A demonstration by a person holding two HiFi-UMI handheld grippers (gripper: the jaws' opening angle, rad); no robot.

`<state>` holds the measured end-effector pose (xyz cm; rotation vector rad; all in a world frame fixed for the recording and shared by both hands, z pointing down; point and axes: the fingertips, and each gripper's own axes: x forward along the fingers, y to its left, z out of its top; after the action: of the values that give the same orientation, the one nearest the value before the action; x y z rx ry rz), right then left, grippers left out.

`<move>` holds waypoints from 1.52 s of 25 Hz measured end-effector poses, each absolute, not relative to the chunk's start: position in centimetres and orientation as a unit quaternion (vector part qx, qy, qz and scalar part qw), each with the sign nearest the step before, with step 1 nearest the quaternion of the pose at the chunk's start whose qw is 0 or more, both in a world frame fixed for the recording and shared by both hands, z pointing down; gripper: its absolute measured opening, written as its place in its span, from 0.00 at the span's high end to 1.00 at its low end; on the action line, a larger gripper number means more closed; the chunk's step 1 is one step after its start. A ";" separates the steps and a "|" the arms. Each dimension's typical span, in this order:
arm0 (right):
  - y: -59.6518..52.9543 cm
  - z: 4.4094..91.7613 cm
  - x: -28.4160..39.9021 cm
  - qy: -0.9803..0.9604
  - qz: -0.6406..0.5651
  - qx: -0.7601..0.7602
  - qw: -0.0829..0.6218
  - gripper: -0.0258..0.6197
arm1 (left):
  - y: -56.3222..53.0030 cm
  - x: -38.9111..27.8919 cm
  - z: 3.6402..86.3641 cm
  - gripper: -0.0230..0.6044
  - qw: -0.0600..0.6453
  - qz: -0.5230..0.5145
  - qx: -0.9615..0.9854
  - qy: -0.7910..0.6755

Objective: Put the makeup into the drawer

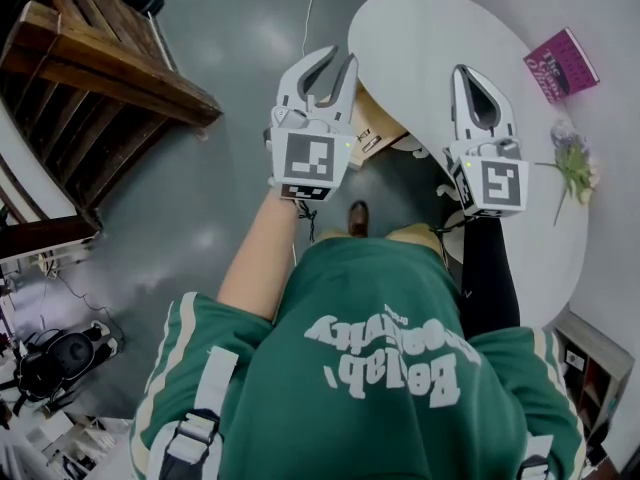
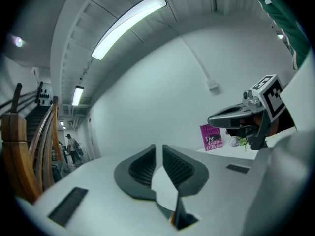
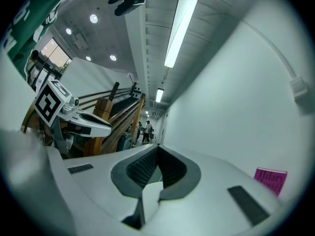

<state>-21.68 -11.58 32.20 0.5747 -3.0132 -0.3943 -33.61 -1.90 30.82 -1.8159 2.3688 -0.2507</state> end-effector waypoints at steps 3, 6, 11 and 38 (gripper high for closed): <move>-11.7 32.3 -21.5 -0.974 -0.125 0.188 0.025 0.95 | -1.6 -33.9 30.3 0.94 0.088 -0.077 -0.592 0.798; -11.8 32.2 -21.3 -0.973 -0.125 0.190 0.026 0.95 | -1.6 -34.1 30.2 0.94 0.089 -0.074 -0.588 0.801; -12.1 32.5 -21.3 -0.973 -0.124 0.191 0.027 0.95 | -1.7 -34.4 30.3 0.94 0.089 -0.074 -0.581 0.806; -11.6 32.4 -20.8 -0.969 -0.142 0.201 0.032 0.95 | -1.8 -33.8 30.1 0.94 0.091 -0.071 -0.592 0.798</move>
<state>-20.80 -11.63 32.36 0.6195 -2.9820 -0.4365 -33.82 -1.76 30.13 -1.7585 2.3717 -0.2120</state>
